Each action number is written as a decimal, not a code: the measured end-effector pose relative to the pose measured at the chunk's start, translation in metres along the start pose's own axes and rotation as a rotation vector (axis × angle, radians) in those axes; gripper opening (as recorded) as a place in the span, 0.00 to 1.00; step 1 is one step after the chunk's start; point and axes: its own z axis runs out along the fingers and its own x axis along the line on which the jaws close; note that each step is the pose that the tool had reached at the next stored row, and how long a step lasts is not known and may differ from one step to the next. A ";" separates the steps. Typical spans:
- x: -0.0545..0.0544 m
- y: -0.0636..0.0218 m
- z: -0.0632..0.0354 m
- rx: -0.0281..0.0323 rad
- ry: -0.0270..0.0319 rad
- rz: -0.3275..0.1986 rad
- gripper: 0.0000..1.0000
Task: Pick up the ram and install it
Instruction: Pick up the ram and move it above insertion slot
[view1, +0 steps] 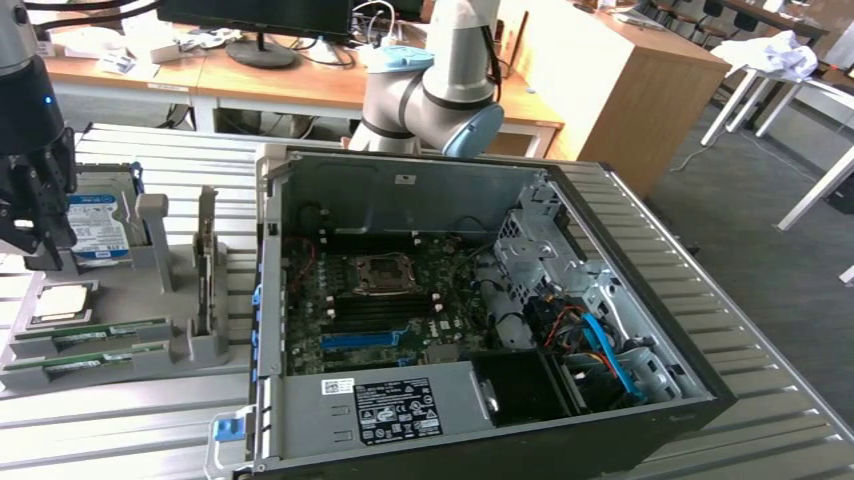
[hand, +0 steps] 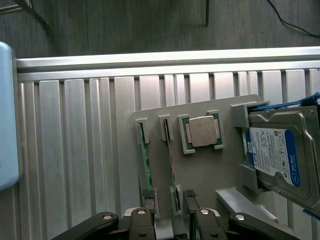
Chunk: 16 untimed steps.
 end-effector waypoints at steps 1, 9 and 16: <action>0.000 0.0000 0.0002 0.0000 0.0000 0.000 0.36; 0.000 0.0000 0.0022 0.0000 0.0000 0.000 0.36; 0.000 -0.0001 0.0038 0.0000 0.0000 0.000 0.36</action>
